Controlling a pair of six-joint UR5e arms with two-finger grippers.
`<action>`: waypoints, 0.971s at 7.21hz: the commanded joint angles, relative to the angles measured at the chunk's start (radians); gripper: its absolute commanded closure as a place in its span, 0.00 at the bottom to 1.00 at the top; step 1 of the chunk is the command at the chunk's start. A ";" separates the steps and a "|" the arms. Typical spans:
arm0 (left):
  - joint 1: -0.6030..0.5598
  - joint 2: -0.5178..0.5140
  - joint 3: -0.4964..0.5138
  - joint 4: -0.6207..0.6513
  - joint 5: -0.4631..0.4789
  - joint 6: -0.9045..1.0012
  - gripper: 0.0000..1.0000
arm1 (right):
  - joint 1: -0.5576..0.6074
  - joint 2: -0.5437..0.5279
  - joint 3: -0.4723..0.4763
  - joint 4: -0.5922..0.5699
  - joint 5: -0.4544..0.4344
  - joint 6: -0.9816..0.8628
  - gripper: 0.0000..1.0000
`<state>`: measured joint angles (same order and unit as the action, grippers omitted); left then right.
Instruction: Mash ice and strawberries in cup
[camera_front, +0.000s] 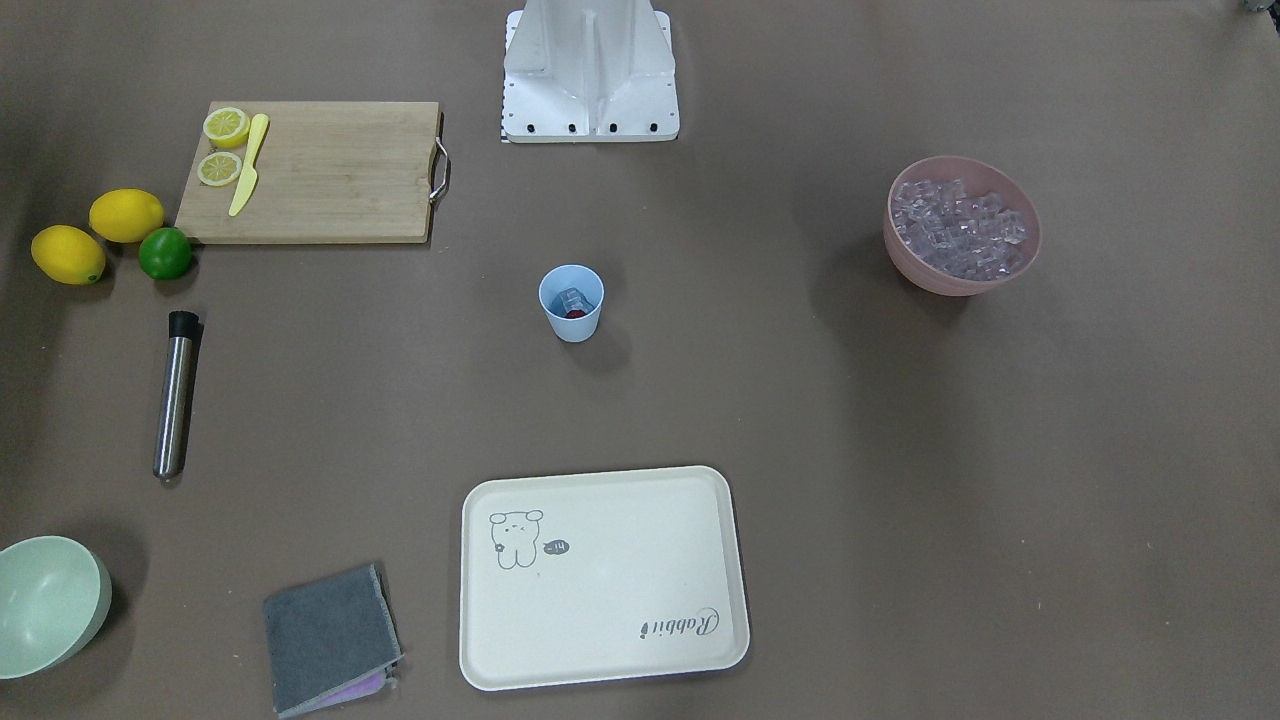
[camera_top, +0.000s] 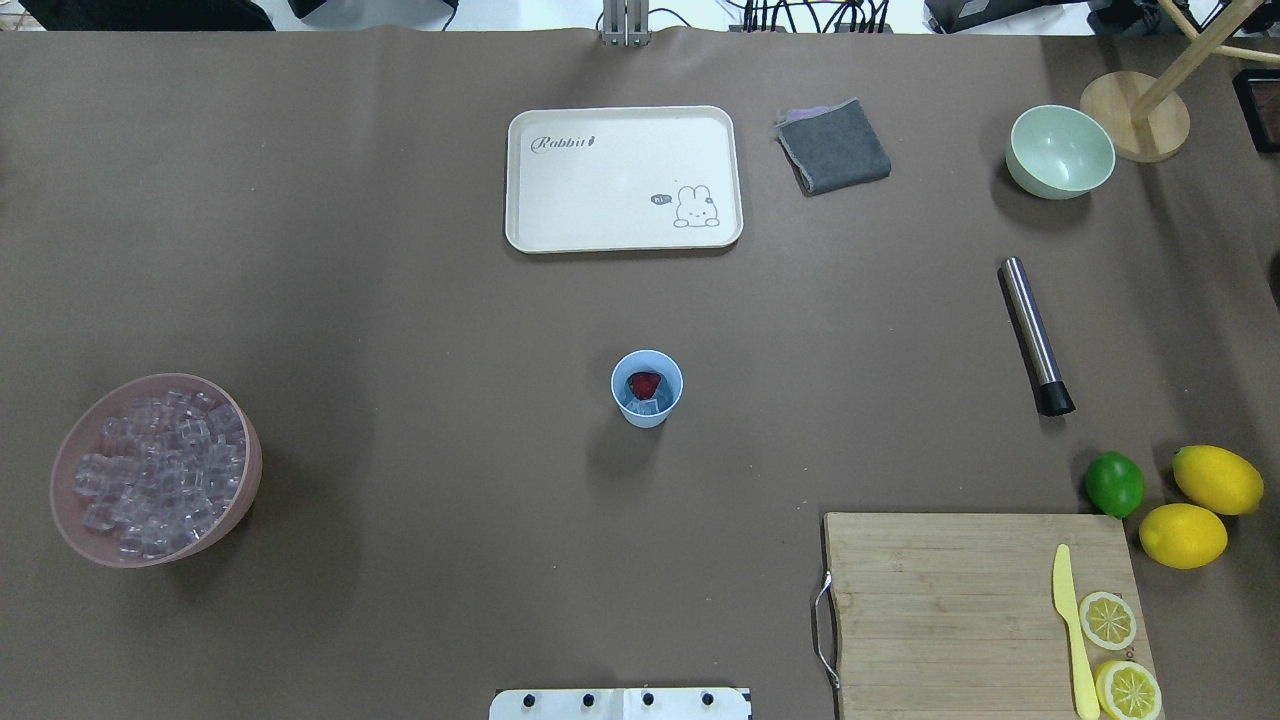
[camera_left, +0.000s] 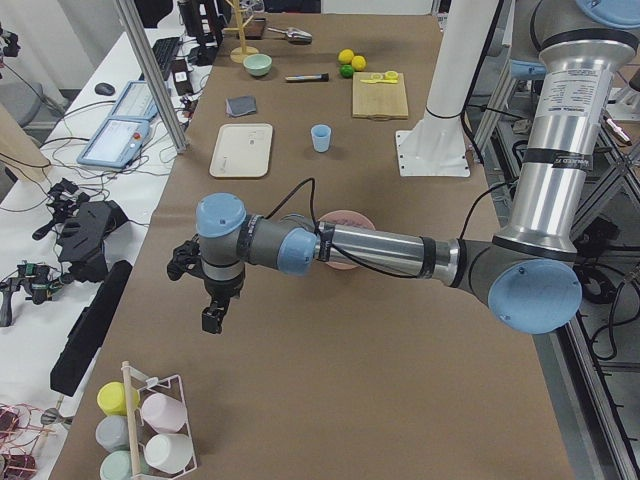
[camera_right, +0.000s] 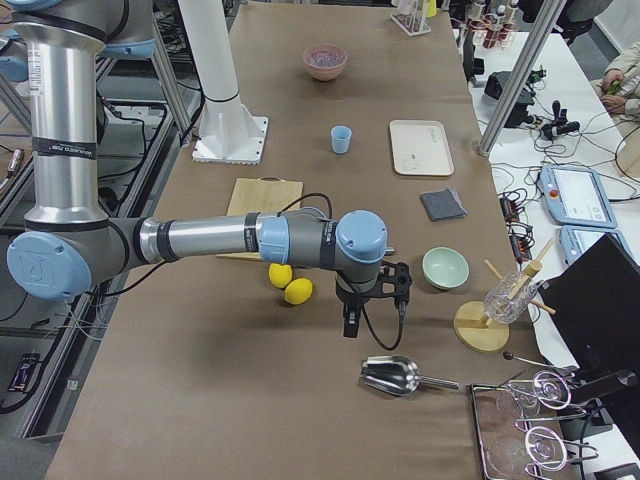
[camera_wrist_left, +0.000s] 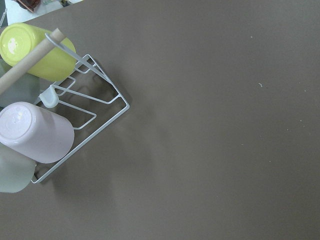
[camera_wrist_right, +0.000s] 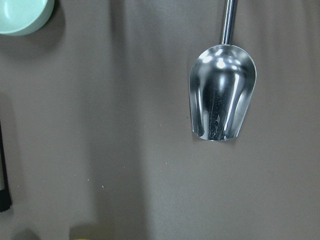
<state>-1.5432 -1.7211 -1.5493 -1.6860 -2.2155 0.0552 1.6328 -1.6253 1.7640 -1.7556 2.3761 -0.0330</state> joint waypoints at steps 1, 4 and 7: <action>-0.002 0.028 -0.006 -0.009 -0.001 0.000 0.02 | 0.001 -0.040 -0.009 0.002 -0.001 -0.038 0.00; -0.003 0.029 -0.005 -0.003 -0.001 0.000 0.02 | 0.001 -0.033 -0.005 0.002 0.000 -0.025 0.00; -0.005 0.052 -0.006 -0.011 -0.001 0.000 0.02 | 0.001 -0.036 -0.004 0.002 0.005 -0.025 0.00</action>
<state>-1.5467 -1.6744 -1.5552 -1.6956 -2.2162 0.0552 1.6337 -1.6605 1.7607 -1.7533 2.3797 -0.0575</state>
